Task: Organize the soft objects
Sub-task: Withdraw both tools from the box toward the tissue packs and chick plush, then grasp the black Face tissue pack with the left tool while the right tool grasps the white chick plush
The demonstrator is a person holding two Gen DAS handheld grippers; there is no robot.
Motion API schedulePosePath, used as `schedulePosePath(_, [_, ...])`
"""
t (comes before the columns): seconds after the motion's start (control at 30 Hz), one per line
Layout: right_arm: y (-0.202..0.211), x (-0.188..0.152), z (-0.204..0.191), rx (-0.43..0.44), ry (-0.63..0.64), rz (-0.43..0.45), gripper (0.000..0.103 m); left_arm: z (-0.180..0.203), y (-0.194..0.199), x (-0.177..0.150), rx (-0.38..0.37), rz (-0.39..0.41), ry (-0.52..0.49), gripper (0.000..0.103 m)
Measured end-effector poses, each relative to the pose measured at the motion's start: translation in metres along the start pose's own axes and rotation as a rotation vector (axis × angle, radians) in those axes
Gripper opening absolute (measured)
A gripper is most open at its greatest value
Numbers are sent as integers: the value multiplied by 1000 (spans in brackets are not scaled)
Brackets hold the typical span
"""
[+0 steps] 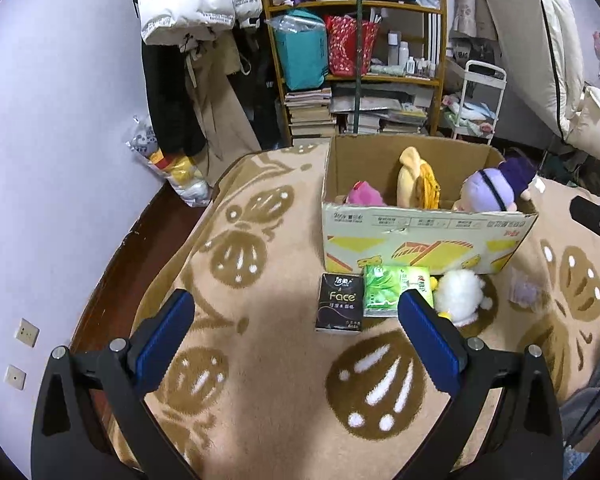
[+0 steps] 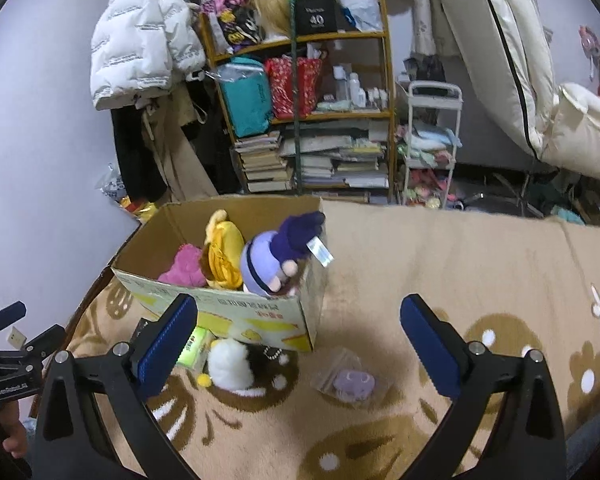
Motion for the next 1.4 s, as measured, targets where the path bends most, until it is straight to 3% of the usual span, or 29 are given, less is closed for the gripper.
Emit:
schedulePosePath(0.33, [-25,-9,4,-6,-28,-88,103,9,-33,-12,25,-88,-60,100])
schedulePosePath(0.7, [-44,-10,-1,17,-28,-128,103,13,-67,-18,48,-144,-77,100])
schedulePosePath(1.4, [-91,-29,-34,54,59,-258,103,17,-116,-26,60,-254,-84,100])
Point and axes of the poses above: each gripper's, at about its wrist camera, not at the fingertips, and y roughly against the way its jaws point, z to its right, x to its top, the point moved 4 cm from there along -y, roughly the way its jaws point, and after that the axes turned 12 degrees about y, right-handed, at the moved point
